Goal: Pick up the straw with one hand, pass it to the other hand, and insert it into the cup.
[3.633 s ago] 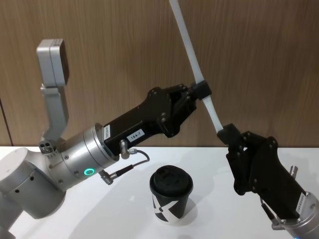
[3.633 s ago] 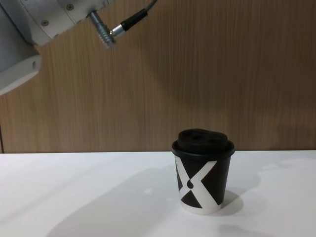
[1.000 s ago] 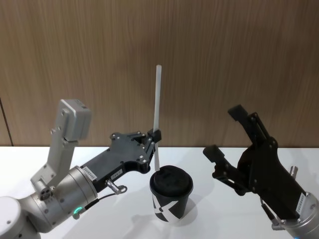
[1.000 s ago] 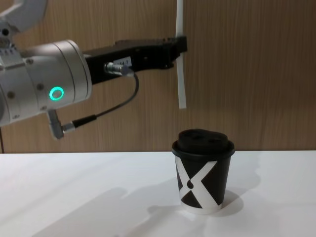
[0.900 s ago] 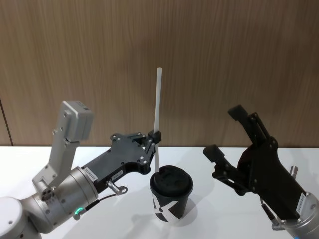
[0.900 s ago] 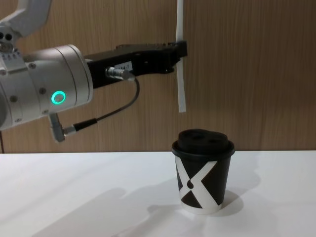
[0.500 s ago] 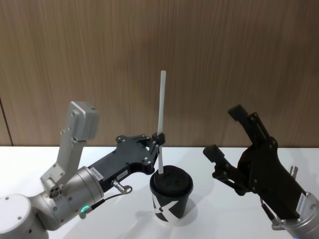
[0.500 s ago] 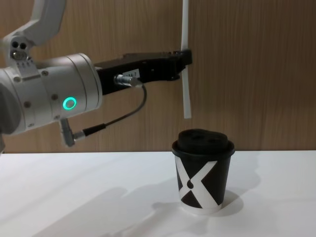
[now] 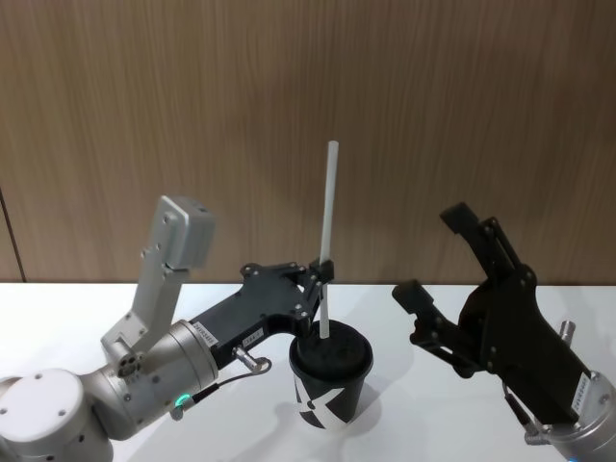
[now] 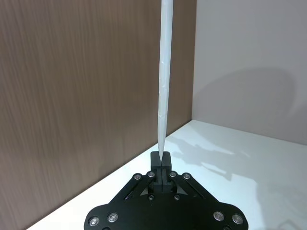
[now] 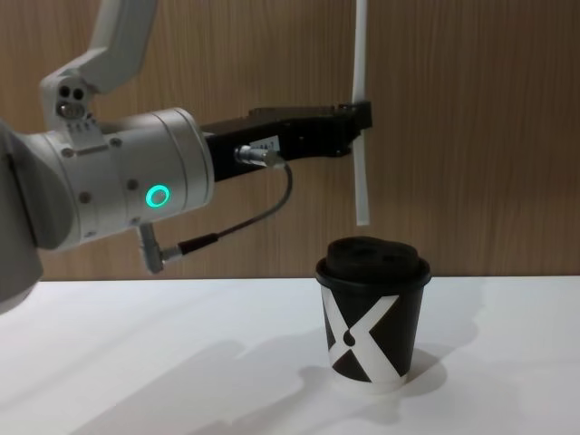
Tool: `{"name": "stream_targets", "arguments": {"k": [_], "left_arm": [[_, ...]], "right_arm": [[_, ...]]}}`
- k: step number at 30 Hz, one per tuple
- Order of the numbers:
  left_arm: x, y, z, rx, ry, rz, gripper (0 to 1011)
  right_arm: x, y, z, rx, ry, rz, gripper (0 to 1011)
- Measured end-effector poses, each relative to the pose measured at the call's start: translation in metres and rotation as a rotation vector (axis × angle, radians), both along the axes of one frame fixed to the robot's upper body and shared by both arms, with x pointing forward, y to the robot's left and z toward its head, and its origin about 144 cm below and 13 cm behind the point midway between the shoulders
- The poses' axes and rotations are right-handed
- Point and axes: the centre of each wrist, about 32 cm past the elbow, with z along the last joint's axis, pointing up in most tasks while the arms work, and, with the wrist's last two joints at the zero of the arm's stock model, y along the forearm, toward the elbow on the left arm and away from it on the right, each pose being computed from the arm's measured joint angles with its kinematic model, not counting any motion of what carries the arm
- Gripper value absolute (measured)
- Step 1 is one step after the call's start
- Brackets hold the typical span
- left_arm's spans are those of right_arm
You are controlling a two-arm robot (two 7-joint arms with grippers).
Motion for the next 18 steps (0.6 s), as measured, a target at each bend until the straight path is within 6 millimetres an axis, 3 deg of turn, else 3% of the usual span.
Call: {"name": "stream_targets", "arguments": {"k": [18], "left_arm": [[0.010, -0.018, -0.006, 0.033, 0.007, -0.026, 1]], "right_arm": [[0.000, 0.000, 0.000, 0.000, 0.000, 0.000, 1001]]}}
